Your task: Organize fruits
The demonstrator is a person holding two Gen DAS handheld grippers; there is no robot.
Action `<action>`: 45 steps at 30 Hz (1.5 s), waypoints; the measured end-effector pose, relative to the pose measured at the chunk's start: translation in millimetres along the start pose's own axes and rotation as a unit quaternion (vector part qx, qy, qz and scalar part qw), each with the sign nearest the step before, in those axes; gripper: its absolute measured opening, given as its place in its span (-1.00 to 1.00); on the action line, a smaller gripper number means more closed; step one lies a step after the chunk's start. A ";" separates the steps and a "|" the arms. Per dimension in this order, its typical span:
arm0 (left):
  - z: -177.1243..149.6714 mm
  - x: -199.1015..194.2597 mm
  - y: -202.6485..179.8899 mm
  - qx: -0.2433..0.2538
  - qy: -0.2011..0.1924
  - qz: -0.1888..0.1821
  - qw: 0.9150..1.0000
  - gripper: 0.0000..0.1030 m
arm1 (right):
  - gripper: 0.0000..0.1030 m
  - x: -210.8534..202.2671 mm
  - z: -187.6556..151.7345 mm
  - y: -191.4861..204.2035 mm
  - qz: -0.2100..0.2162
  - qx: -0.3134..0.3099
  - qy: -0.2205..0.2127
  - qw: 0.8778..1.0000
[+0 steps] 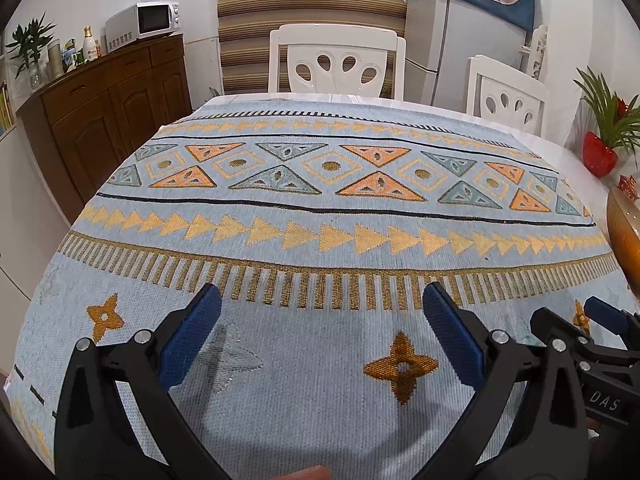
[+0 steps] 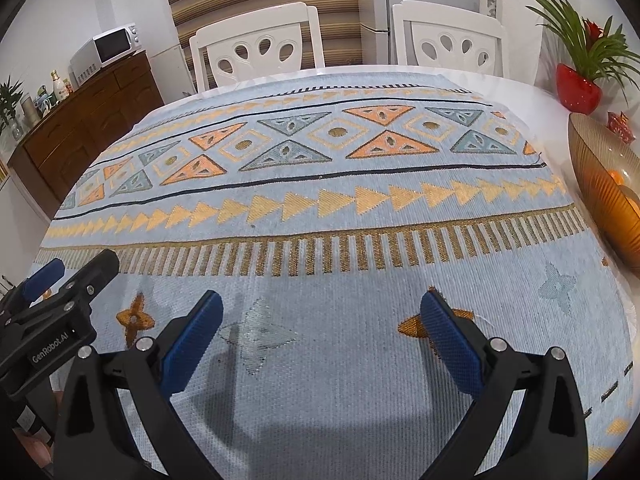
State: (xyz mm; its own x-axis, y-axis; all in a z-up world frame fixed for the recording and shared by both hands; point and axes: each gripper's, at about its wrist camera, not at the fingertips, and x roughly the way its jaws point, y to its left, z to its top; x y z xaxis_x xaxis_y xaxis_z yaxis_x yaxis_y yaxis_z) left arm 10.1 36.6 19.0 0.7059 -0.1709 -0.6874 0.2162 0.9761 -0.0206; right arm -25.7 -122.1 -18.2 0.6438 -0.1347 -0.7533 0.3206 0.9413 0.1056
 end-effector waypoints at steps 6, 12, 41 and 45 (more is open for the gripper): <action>-0.1 -0.3 -0.8 0.004 0.001 -0.002 1.000 0.94 | 0.91 0.5 0.3 0.2 -0.001 0.000 0.001 1.000; -0.4 -0.4 -1.7 0.006 0.002 -0.003 1.000 0.94 | 0.91 0.9 -0.4 -0.1 -0.001 0.000 0.002 1.000; 2.9 -2.3 2.9 0.009 -0.011 -0.002 1.000 0.94 | 0.91 1.8 -0.5 0.3 -0.002 0.001 0.005 1.000; 3.5 -2.9 8.9 -0.002 -0.012 -0.012 1.000 0.94 | 0.91 1.9 -0.7 0.5 -0.002 0.000 0.006 1.000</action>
State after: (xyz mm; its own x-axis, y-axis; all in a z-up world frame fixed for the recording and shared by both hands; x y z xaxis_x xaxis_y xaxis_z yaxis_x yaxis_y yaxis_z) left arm 12.3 45.3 23.3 0.7171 -0.1972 -0.6685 0.2306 0.9722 -0.0393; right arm -24.8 -121.7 -20.0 0.6346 -0.1354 -0.7609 0.3237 0.9406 0.1026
